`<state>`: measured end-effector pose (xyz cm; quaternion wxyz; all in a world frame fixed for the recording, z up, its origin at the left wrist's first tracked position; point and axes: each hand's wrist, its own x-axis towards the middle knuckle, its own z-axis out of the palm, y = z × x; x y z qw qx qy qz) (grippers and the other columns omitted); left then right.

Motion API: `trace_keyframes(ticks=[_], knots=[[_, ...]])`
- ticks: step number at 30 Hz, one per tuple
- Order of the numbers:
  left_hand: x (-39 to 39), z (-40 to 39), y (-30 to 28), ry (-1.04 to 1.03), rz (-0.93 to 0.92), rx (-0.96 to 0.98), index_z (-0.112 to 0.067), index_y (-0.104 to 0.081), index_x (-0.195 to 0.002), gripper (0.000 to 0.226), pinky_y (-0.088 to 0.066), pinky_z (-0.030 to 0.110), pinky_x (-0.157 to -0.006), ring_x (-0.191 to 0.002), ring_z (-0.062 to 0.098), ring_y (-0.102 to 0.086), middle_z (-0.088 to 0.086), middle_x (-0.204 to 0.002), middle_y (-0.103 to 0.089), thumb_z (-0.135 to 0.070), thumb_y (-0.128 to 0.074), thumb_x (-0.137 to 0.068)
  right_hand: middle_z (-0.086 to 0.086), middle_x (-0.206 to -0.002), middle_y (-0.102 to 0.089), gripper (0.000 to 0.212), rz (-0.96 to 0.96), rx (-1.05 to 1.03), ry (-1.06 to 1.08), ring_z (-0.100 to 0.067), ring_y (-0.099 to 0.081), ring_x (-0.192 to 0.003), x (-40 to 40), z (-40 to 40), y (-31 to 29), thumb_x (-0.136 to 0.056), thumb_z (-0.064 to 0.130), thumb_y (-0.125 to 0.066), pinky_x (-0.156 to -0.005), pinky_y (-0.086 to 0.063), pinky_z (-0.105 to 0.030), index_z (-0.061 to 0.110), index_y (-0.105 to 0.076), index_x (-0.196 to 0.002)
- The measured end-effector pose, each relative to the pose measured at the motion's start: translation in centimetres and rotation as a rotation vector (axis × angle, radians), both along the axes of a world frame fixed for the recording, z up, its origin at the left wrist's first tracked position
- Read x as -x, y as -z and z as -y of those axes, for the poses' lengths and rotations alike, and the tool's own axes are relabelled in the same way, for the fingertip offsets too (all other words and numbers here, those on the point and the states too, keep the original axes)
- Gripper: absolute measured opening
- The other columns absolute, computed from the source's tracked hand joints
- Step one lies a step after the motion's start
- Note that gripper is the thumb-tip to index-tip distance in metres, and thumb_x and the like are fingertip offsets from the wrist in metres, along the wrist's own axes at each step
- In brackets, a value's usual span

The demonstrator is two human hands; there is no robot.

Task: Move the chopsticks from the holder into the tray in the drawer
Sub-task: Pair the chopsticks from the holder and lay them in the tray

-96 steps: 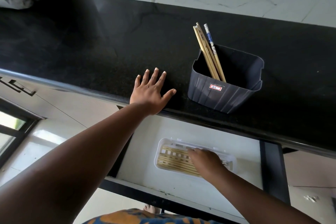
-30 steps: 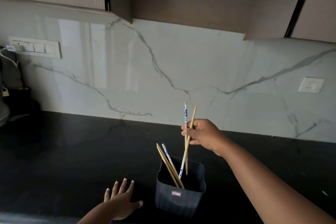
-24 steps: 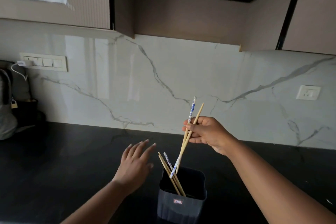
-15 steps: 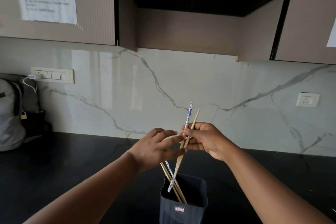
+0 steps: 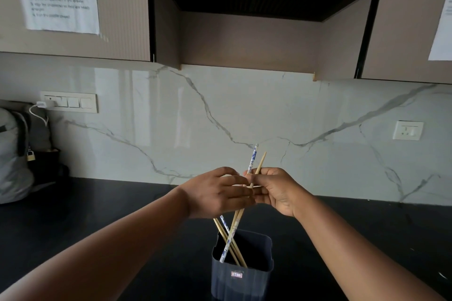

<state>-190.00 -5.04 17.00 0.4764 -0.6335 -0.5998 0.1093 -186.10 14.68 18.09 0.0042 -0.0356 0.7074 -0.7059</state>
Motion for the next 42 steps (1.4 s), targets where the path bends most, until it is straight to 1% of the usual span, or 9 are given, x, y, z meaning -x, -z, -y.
trace_keyframes(ticks=[3,7,12,15,17,20,22,27,42], knots=[[-0.1,0.2,0.0,-0.009,0.024,0.05,-0.015,-0.064,-0.127,0.037,-0.046,0.036,-0.098,-0.116,0.021,-0.061,0.003,-0.127,-0.066,-0.012,-0.038,-0.101,-0.008,-0.072,-0.072,0.023,0.02,0.026,-0.004,-0.019,-0.069,-0.062,-0.1,-0.3,-0.2,-0.084,0.02,-0.073,-0.053,-0.056,-0.028,0.001,-0.069,-0.097],[-0.3,0.2,-0.1,-0.003,0.014,0.043,-0.014,-0.064,-0.127,0.031,-0.048,0.034,-0.098,-0.118,0.02,-0.061,0.004,-0.127,-0.067,-0.01,-0.052,-0.098,-0.006,-0.068,-0.072,0.017,0.049,0.093,-0.03,-0.014,-0.067,-0.055,-0.3,-0.5,-0.3,-0.083,0.018,-0.073,-0.045,-0.052,-0.023,0.004,-0.069,-0.091],[-0.6,0.0,-0.5,0.03,-0.014,0.051,-0.013,-0.067,-0.122,0.028,-0.051,0.033,-0.094,-0.117,0.02,-0.063,0.003,-0.125,-0.068,-0.01,-0.053,-0.098,-0.004,-0.061,-0.068,0.023,0.096,0.177,-0.041,-0.013,-0.065,-0.052,-0.5,-0.7,0.2,-0.083,0.016,-0.072,-0.045,-0.053,-0.022,-0.001,-0.068,-0.098],[-0.7,0.2,-0.3,0.01,0.067,-0.001,-0.008,-0.066,-0.122,0.031,-0.054,0.034,-0.087,-0.107,0.021,-0.068,0.007,-0.117,-0.071,-0.006,-0.062,-0.091,-0.009,-0.074,-0.074,0.02,0.063,0.209,-0.012,-0.019,-0.071,-0.061,-0.4,-0.8,0.4,-0.085,0.014,-0.069,-0.053,-0.057,-0.027,0.0,-0.068,-0.1],[-1.0,-0.1,-0.3,-0.082,0.398,-0.22,-0.008,-0.063,-0.126,0.038,-0.058,0.036,-0.079,-0.093,0.023,-0.072,0.005,-0.105,-0.075,-0.003,-0.064,-0.088,-0.011,-0.086,-0.073,0.019,0.001,0.174,0.047,-0.027,-0.074,-0.074,-0.2,-0.8,0.4,-0.086,0.013,-0.069,-0.061,-0.06,-0.032,0.005,-0.069,-0.102],[-1.9,-1.2,-2.0,-0.264,1.471,-0.633,-0.018,-0.054,-0.132,0.038,-0.058,0.038,-0.082,-0.084,0.018,-0.073,-0.002,-0.093,-0.076,-0.006,-0.054,-0.095,-0.01,-0.088,-0.074,0.016,-0.11,0.097,0.089,-0.029,-0.074,-0.082,-0.2,-0.7,0.4,-0.084,0.012,-0.071,-0.064,-0.06,-0.031,0.014,-0.073,-0.1],[-1.7,-1.8,-3.0,-0.268,1.88,-0.744,-0.018,-0.061,-0.12,0.029,-0.06,0.03,-0.071,-0.075,0.018,-0.074,0.001,-0.085,-0.077,-0.008,-0.06,-0.093,-0.01,-0.088,-0.076,0.019,-0.149,0.071,0.087,-0.027,-0.074,-0.083,-0.4,-0.3,0.4,-0.082,0.01,-0.073,-0.065,-0.06,-0.03,0.014,-0.074,-0.1],[-1.8,-2.1,-2.4,-0.303,1.938,-0.72,-0.02,-0.073,-0.098,0.013,-0.059,0.025,-0.062,-0.069,0.017,-0.074,0.001,-0.076,-0.076,-0.015,-0.072,-0.086,-0.007,-0.086,-0.077,0.014,-0.199,-0.014,0.071,-0.021,-0.075,-0.082,-1.0,1.0,0.5,-0.077,0.009,-0.077,-0.064,-0.059,-0.026,0.016,-0.077,-0.089],[-2.0,-3.1,0.3,-0.277,1.888,-0.724,-0.021,-0.074,-0.099,0.019,-0.059,0.024,-0.065,-0.069,0.013,-0.069,0.008,-0.088,-0.076,-0.007,-0.065,-0.09,-0.006,-0.076,-0.077,0.014,-0.148,0.057,0.22,-0.018,-0.074,-0.067,-0.6,1.6,2.0,-0.077,0.008,-0.078,-0.057,-0.058,-0.025,0.011,-0.074,-0.09]])
